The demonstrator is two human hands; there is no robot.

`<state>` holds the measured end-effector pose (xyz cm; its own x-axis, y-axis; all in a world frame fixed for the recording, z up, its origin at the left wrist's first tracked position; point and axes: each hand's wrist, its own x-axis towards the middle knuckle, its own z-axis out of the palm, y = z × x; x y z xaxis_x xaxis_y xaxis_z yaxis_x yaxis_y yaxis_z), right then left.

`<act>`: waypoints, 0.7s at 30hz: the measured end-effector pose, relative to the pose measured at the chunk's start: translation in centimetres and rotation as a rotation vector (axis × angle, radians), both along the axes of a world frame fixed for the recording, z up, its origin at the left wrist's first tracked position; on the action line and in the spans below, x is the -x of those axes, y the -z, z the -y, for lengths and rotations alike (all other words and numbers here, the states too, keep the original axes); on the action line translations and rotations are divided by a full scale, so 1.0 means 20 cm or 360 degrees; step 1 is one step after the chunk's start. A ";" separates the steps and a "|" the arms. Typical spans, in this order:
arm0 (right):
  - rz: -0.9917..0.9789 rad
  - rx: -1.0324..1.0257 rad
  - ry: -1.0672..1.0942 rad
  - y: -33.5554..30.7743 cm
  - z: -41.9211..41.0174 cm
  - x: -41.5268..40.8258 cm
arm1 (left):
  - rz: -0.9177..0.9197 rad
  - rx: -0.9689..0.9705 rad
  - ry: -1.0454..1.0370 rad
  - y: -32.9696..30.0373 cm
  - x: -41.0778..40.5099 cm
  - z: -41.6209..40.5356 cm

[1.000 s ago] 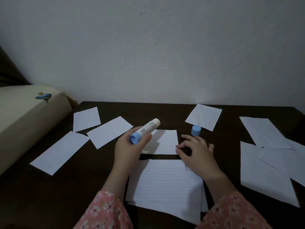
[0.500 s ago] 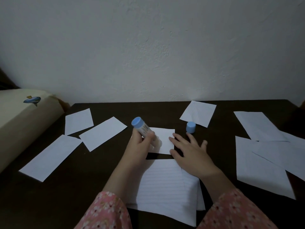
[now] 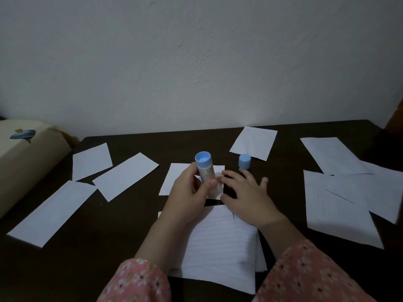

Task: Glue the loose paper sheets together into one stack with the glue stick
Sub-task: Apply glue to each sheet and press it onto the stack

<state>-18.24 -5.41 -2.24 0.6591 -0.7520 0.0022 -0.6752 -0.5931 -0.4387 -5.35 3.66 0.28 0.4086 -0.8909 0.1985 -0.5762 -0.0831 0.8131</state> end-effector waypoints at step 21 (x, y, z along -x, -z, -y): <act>0.0110 0.0221 0.0033 0.01 -0.02 0.01 | 0.0016 -0.0068 0.0061 0.02 -0.02 0.01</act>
<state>-18.45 -5.00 -2.36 0.6384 -0.7546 0.1517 -0.6589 -0.6376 -0.3991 -4.86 3.53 -0.09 0.3720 -0.9137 0.1637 -0.5875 -0.0953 0.8036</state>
